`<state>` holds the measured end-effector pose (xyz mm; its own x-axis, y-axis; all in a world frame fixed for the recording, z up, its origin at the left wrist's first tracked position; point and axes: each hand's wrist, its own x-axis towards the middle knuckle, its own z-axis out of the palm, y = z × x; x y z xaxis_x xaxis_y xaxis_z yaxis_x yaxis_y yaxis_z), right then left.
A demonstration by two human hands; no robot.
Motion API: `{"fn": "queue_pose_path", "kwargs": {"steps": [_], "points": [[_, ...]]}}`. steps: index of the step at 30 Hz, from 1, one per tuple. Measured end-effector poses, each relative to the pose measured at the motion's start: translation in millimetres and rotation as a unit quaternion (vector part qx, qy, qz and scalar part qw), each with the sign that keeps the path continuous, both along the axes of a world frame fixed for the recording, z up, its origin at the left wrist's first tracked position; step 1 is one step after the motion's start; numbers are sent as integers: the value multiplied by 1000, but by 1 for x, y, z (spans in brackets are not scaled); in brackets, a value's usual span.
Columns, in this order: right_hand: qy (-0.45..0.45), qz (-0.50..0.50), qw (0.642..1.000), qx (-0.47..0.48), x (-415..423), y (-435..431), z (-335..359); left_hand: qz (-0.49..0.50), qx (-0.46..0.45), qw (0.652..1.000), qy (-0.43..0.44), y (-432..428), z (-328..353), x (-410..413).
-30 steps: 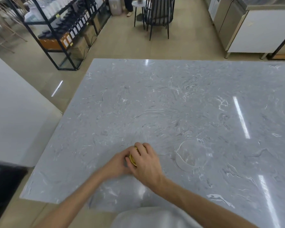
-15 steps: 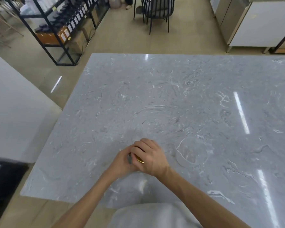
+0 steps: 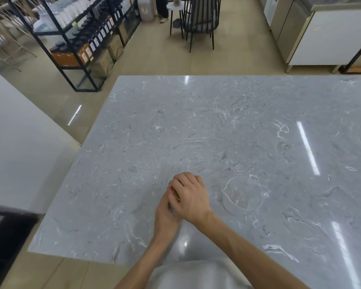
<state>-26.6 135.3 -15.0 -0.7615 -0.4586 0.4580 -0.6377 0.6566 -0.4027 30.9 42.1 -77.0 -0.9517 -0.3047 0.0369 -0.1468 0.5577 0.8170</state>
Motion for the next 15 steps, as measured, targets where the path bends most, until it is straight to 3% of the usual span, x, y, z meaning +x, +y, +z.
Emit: {"fn": "queue_pose_path", "kwargs": {"steps": [1, 3, 6, 9, 15], "points": [[1, 45, 999, 15, -3, 6, -1, -30, -3, 999, 20, -6, 3, -2], [16, 160, 985, 61, -11, 20, -2, -94, 73, 993, -7, -31, 11, -9], [21, 267, 961, 75, -26, 31, 1, -201, 60, 976, -60, -60, 21, -20], [25, 234, 971, 37, -28, 25, 2, -215, 29, 974, -57, -59, 16, -29], [18, 64, 997, -24, -19, 10, -6, -79, -8, 996, -30, -28, 1, -22]]}}
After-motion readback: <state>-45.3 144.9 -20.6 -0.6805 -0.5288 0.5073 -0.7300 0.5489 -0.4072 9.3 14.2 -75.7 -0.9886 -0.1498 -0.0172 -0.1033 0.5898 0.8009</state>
